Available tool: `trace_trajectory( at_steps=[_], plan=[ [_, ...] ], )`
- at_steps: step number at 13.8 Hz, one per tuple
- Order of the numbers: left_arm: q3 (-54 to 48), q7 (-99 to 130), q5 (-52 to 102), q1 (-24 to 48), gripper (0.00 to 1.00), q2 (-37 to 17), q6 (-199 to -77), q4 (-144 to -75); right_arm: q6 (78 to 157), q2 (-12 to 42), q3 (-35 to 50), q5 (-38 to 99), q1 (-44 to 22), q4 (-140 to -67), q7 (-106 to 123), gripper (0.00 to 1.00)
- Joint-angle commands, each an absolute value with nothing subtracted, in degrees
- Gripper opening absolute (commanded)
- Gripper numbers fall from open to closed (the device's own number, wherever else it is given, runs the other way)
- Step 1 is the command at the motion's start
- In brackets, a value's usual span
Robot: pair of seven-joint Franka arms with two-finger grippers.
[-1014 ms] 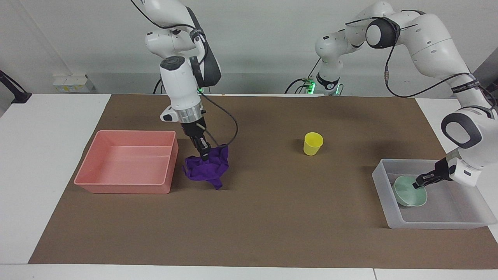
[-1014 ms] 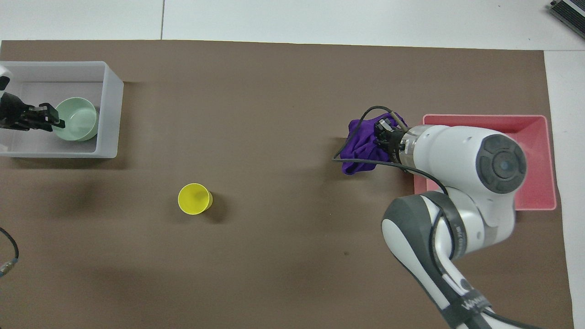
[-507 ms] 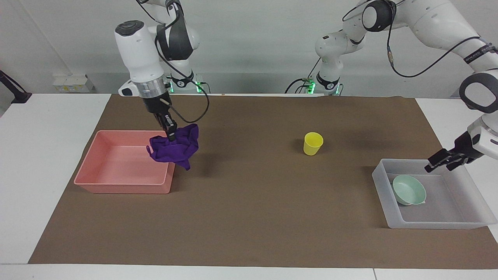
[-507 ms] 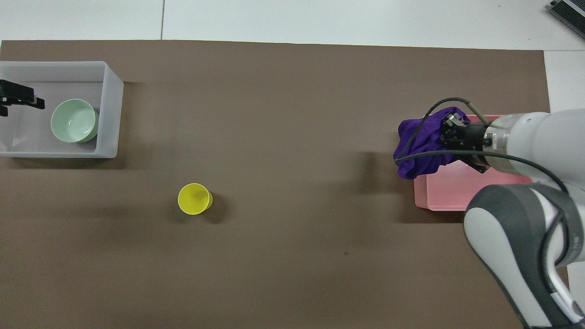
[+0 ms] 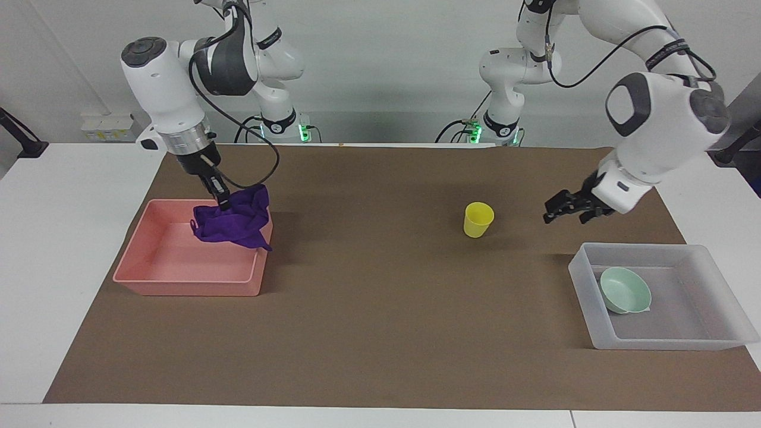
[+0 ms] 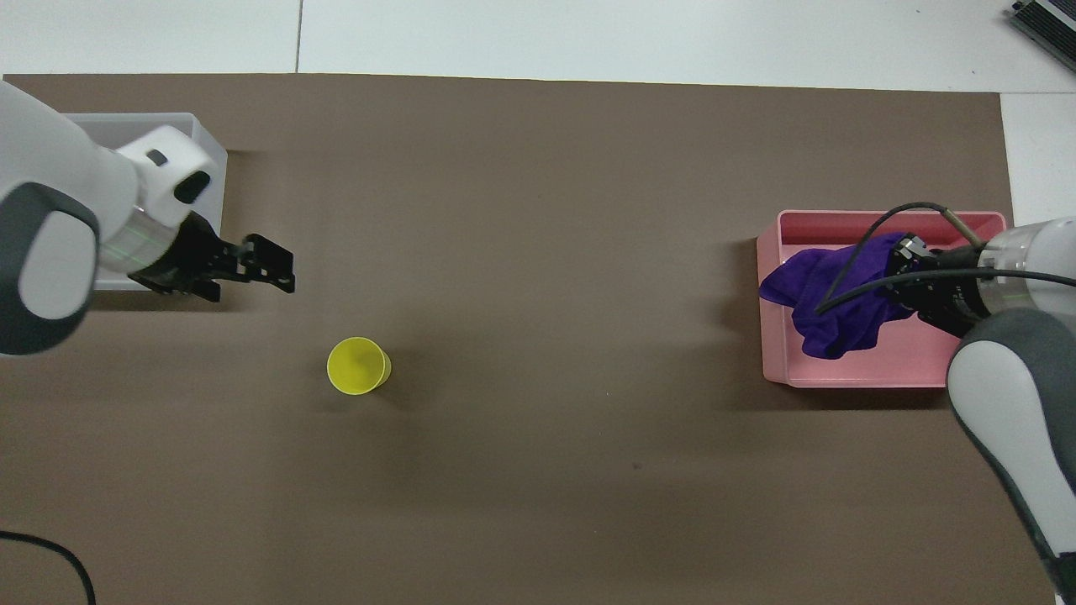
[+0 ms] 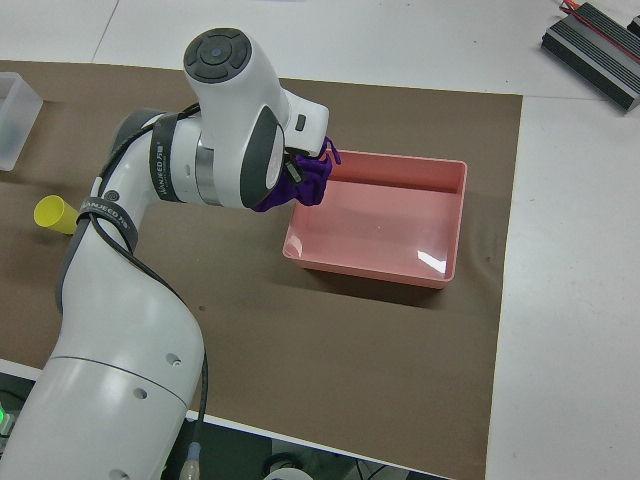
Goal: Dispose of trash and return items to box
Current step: 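Reach the left gripper to the yellow cup and grasp it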
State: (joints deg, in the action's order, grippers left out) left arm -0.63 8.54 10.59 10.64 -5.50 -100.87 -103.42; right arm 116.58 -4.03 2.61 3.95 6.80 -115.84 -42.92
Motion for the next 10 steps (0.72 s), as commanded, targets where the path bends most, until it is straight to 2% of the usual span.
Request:
trace_trajectory(
  at_steps=[1,4,5,6,7,8,9,10],
  plan=[
    [0.44,9.05,10.46,14.84,1.00,0.35,-111.75,-118.17,117.59,-2.03,3.25,4.13,10.28,-116.63,-36.32,0.00],
    [0.44,8.96,10.46,14.85,1.00,-2.10,-117.59,-123.30,118.83,-0.27,3.25,3.96,11.43,-116.72,-34.63,0.02],
    [0.44,8.96,10.46,14.94,1.00,-2.37,-117.95,-124.27,118.83,-0.26,3.25,3.87,11.51,-116.54,-34.72,0.33],
    [0.44,9.05,10.46,15.12,0.81,-2.46,-118.47,-125.15,118.74,-0.18,3.25,3.87,11.51,-116.19,-34.98,0.75],
    [0.44,9.14,10.55,15.81,0.53,-2.63,-120.39,-126.37,118.57,-0.18,3.25,3.78,11.17,-115.84,-34.98,0.94],
    [0.44,9.31,10.63,15.91,0.25,-3.16,-122.32,-127.43,118.04,-0.35,3.34,3.34,10.81,-114.97,-34.55,1.00],
    [0.44,9.40,10.72,15.91,0.05,-3.86,-122.95,-127.27,116.91,-0.53,3.86,1.95,10.72,-113.48,-34.37,1.00],
    [0.44,9.40,10.98,15.91,0.00,-4.91,-123.22,-126.83,115.42,-0.70,4.13,0.11,10.11,-112.07,-34.02,1.00]
  ],
)
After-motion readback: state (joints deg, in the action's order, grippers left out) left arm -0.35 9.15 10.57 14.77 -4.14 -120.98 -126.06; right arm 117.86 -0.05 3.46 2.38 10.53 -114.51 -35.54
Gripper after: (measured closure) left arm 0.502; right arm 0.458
